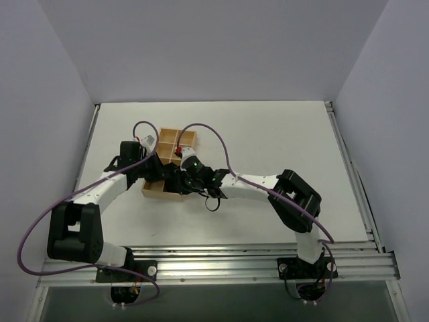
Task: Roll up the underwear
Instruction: Place the rolled underwear into the container
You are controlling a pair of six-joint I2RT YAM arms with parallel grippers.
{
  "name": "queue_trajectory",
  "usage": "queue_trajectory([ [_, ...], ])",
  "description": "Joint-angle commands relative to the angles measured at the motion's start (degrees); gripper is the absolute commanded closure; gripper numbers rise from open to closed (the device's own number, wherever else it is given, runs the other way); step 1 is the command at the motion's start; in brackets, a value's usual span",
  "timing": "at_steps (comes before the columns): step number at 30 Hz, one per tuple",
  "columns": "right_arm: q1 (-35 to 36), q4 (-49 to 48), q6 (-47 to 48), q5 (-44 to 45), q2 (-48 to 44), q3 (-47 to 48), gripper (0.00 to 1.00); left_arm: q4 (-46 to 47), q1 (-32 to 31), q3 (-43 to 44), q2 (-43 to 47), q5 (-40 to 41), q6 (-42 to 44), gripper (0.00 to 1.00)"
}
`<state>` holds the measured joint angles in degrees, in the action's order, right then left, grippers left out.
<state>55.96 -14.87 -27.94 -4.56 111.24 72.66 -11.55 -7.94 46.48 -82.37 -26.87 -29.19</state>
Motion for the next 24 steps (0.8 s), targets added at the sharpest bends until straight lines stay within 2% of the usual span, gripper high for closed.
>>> queue_trajectory([
  [1, 0.37, -2.0, -2.11, -0.72, 3.8, 0.99, 0.9, -4.44, -0.23, 0.19, 1.07, 4.9, 2.56, 0.88],
  [8, 0.29, -1.56, -2.2, -0.37, 5.57, 0.99, 0.91, -6.55, -0.05, 1.51, 4.93, 6.12, 2.65, 0.85],
  [15, 0.2, 1.42, -0.36, -0.63, 3.99, 3.1, 0.92, -11.56, 0.38, 7.92, 10.64, 9.64, 3.7, 0.79],
  [19, 0.2, 4.15, 1.13, -1.07, 0.22, 4.07, 0.91, -13.32, 0.39, 10.03, 11.44, 10.7, 5.02, 0.78],
  [24, 0.29, 7.05, 1.05, -2.21, -5.76, 1.53, 0.9, -12.88, 0.21, 8.63, 11.79, 10.62, 5.28, 0.79],
])
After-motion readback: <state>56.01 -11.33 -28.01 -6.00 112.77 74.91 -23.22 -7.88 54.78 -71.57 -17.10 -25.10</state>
